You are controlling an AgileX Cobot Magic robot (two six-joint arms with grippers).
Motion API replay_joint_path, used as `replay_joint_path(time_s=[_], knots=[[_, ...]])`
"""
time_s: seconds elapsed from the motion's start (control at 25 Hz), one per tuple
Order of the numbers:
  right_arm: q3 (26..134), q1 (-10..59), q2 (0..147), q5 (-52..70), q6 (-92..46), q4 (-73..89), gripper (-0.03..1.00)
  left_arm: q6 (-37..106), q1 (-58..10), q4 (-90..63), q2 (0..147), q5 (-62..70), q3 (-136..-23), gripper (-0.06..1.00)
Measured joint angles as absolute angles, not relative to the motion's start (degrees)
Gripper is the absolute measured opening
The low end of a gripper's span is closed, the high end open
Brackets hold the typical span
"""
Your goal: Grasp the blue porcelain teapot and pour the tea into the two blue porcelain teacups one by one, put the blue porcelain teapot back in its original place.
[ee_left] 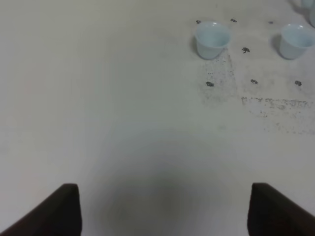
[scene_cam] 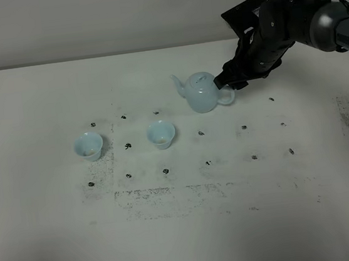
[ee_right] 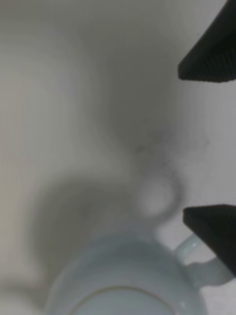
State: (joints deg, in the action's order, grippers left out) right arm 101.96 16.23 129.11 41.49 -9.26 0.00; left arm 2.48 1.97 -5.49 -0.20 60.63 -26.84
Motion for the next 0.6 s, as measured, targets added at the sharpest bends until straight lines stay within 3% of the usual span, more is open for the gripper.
replay_joint_path(time_s=[0.6], knots=[[101.96, 16.23, 128.16, 47.19, -10.12, 6.4, 0.52, 2.42, 1.97, -5.49, -0.2, 60.63, -26.84, 0.66]])
